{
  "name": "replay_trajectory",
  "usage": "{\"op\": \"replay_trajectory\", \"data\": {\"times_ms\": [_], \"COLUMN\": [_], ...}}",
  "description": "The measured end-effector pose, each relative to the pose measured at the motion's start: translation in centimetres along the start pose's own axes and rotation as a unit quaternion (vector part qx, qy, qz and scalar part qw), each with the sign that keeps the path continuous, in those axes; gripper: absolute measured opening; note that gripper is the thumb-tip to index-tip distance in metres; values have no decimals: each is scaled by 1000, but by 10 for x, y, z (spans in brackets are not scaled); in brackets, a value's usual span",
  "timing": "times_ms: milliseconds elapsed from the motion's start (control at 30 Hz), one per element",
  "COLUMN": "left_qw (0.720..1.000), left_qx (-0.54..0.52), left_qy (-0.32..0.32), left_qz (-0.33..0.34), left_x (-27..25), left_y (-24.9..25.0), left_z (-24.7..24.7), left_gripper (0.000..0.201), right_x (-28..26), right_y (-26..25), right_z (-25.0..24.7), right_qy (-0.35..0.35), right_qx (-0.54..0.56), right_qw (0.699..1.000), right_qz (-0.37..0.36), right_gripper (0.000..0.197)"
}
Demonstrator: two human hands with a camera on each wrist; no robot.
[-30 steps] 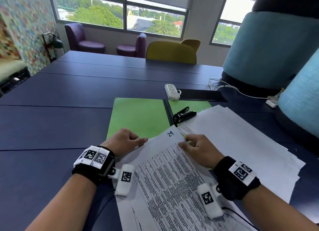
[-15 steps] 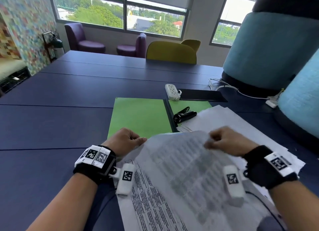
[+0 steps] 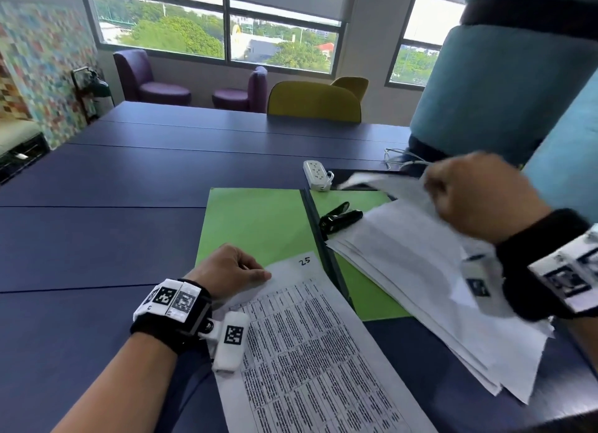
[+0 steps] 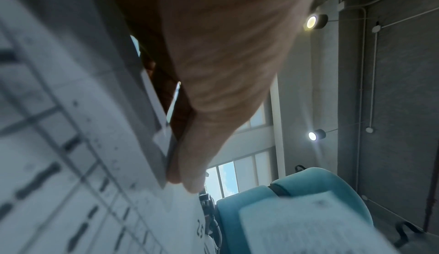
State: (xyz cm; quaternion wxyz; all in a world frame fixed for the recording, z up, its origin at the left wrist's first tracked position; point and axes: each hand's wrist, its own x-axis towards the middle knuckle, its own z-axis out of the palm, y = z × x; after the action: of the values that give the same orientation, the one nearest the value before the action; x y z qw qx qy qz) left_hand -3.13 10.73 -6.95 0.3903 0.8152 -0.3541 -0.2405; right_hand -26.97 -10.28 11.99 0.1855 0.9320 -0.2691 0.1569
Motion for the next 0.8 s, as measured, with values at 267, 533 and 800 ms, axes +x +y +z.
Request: {"op": "replay_trajectory", "data": {"times_ms": [267, 533, 800], "left_qw": [1000, 1000, 991], "left_qx": [3, -6, -130], "left_qy": [0, -13, 6], "left_qz": [-3, 1, 18], "left_x": [-3, 0, 2], "left_y": [2, 1, -2], "left_z": [0, 0, 2], "left_gripper": [9, 7, 15], "right_x": [-39, -31, -41], "right_y": [-60, -43, -51], "right_z": [90, 125, 132], "right_qy": [-262, -279, -266], "right_qx": [-117, -103, 349], "right_qw": [956, 954, 898], "right_qz": [-53, -29, 18], "right_gripper": [25, 15, 47]}}
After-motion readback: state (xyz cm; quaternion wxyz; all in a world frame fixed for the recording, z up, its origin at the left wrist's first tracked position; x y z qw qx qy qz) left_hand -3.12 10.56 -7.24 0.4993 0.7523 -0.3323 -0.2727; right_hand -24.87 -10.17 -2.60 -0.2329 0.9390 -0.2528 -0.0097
